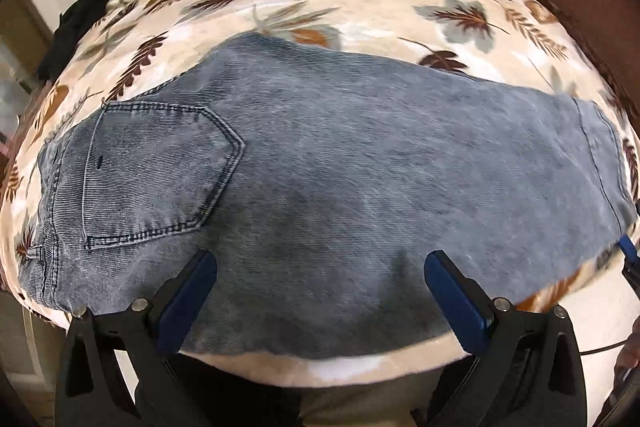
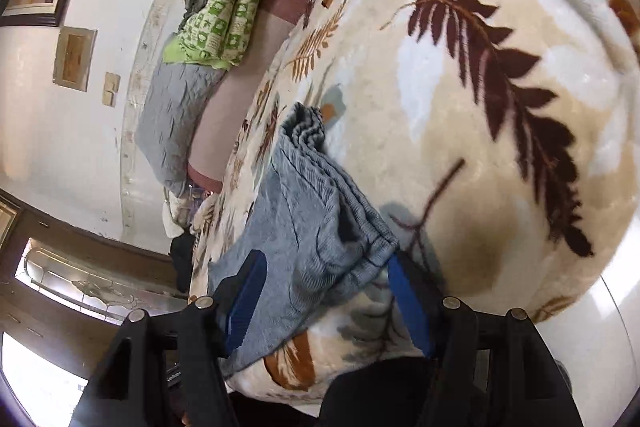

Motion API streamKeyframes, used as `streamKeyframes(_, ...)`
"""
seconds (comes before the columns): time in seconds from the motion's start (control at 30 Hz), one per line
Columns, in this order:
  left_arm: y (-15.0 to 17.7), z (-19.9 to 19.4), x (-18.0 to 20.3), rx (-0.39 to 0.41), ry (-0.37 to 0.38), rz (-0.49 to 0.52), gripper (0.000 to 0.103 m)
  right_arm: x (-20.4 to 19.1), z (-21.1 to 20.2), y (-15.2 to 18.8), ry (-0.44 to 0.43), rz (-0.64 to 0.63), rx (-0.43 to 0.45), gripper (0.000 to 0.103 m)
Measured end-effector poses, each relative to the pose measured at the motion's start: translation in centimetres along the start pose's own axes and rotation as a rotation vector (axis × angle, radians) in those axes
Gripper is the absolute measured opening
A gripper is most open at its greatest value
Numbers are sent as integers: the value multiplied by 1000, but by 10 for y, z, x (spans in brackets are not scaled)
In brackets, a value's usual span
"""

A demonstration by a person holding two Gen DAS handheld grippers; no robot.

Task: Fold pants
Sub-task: 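Grasp the jeans leg hem with the right tool and lift it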

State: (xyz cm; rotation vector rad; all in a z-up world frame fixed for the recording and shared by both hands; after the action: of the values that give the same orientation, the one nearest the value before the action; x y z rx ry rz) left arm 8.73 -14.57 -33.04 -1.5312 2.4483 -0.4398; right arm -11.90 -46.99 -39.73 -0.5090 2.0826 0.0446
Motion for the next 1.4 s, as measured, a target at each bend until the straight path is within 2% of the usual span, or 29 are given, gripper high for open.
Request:
streamKeyframes(0.13, 1, 24, 0, -54, -17, 18, 103, 2, 3, 0, -33, 36, 32, 67)
streamKeyframes(0.2, 3, 25, -3, -42, 1, 2, 103, 1, 1, 0, -5, 27, 42, 56)
streamKeyframes(0.23, 3, 24, -3, -48, 1, 2, 103, 1, 0, -1, 25, 16, 46, 35)
streamKeyframes(0.27, 2, 23, -3, -56, 0, 4, 103, 3, -1, -2, 29, 19, 45, 33)
streamKeyframes(0.4, 0, 13, -5, -42, -2, 0, 103, 6, -5, 1, 19, 36, 44, 35)
streamKeyframes(0.5, 0, 3, 0, -22, 33, 6, 103, 5, -13, -6, 20, 23, 47, 38)
streamKeyframes(0.57, -2, -2, 7, -10, 53, 16, 103, 0, -26, -17, 39, -5, 94, 58)
streamKeyframes(0.63, -6, -4, 17, 0, 67, 28, 103, -6, -30, -25, 17, -22, 89, 63)
streamKeyframes(0.87, -18, -1, 65, -9, 80, 121, 103, -16, 16, -45, 59, -135, -167, 63)
streamKeyframes(1.1, -27, 21, 97, -61, 69, 179, 103, -34, 44, -45, 3, -245, -308, 64)
streamKeyframes(1.13, -27, 27, 101, -75, 64, 191, 103, -36, 48, -45, 8, -251, -315, 60)
streamKeyframes(1.17, -28, 31, 104, -87, 56, 201, 103, -36, 51, -46, 15, -248, -321, 44)
streamKeyframes(1.23, -29, 35, 105, -85, 55, 205, 103, -34, 54, -47, 52, -243, -331, 20)
streamKeyframes(1.4, -33, 31, 98, -104, 76, 190, 103, -63, 40, -38, 6, -282, -266, 16)
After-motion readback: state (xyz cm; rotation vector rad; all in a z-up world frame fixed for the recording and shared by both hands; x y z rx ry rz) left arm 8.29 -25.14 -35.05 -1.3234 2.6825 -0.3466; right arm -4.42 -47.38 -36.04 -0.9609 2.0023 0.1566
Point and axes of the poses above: each gripper's, at about its wrist camera, not at the fingertips, and z roughly the way its jaws point, x to its right, y to its underside, the point moved 3 cm from there along z, roughly the way its jaws point, and after that the axes turned 3 degrees about y, right-handed, at the moved point
